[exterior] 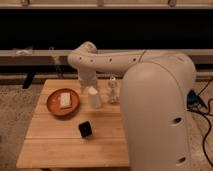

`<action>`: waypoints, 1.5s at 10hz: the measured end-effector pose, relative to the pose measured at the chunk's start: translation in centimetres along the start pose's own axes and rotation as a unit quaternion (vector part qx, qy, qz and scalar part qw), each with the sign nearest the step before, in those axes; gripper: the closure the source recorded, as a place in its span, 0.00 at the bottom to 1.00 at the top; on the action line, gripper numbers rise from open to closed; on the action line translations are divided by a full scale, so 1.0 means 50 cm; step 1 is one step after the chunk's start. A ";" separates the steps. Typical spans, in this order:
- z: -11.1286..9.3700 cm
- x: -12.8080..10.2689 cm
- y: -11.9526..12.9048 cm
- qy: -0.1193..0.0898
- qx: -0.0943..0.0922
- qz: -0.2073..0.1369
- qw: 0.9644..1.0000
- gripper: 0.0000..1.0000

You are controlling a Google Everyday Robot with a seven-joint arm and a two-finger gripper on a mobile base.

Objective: Place the ceramic cup over the eraser

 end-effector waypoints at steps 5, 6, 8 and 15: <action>0.063 -0.048 -0.009 -0.018 0.015 -0.001 1.000 0.35; 0.080 -0.066 -0.017 -0.018 0.021 -0.001 1.000 0.35; 0.101 -0.086 -0.045 -0.011 0.030 0.007 0.999 0.35; 0.149 -0.043 -0.036 0.071 0.004 0.016 0.997 0.35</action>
